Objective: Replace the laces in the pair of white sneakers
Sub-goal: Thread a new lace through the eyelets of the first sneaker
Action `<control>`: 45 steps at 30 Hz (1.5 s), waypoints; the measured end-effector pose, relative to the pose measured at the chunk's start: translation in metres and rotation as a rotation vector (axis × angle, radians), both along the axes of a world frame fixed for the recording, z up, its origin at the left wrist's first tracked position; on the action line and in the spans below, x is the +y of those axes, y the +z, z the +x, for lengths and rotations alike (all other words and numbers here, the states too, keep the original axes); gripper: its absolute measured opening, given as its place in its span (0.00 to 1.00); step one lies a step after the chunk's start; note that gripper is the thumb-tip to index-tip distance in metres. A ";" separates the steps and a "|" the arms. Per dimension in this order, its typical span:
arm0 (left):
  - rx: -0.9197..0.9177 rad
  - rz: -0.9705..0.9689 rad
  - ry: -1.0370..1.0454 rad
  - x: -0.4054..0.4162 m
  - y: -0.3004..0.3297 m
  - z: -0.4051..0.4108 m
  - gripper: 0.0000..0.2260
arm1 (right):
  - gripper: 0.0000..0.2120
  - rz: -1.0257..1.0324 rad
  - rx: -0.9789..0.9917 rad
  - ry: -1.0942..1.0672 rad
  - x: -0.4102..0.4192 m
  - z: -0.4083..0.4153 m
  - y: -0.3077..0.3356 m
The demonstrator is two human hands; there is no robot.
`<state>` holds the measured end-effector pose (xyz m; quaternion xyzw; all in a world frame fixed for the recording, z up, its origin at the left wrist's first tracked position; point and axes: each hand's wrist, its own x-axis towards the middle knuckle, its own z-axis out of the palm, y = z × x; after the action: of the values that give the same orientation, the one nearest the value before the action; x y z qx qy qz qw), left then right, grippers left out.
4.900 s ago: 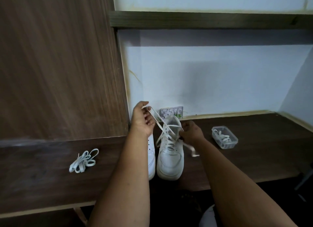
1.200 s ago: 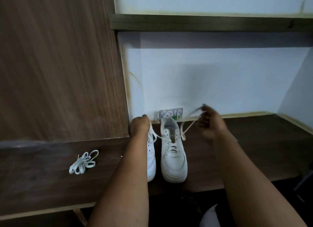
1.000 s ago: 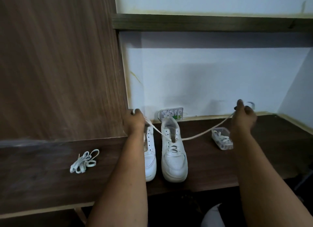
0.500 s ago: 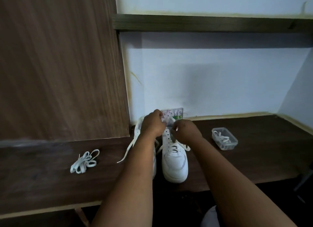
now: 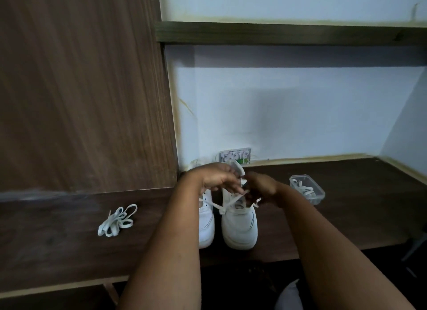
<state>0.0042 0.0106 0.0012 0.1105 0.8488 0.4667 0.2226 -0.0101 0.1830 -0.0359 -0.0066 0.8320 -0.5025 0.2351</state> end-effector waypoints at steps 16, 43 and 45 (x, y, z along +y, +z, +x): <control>-0.016 -0.239 0.453 0.019 -0.069 -0.036 0.13 | 0.30 0.178 0.591 -1.066 0.081 -0.020 -0.012; -0.215 0.252 0.574 0.025 -0.078 -0.030 0.08 | 0.15 0.013 0.259 -0.239 -0.018 -0.029 -0.047; -0.193 0.243 0.562 0.027 -0.077 -0.028 0.08 | 0.14 0.002 0.272 -0.216 -0.017 -0.028 -0.048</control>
<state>-0.0243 0.0375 -0.0763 -0.1472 0.7592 0.6161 0.1496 -0.0383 0.1660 -0.0835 0.0150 0.8526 -0.5183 0.0652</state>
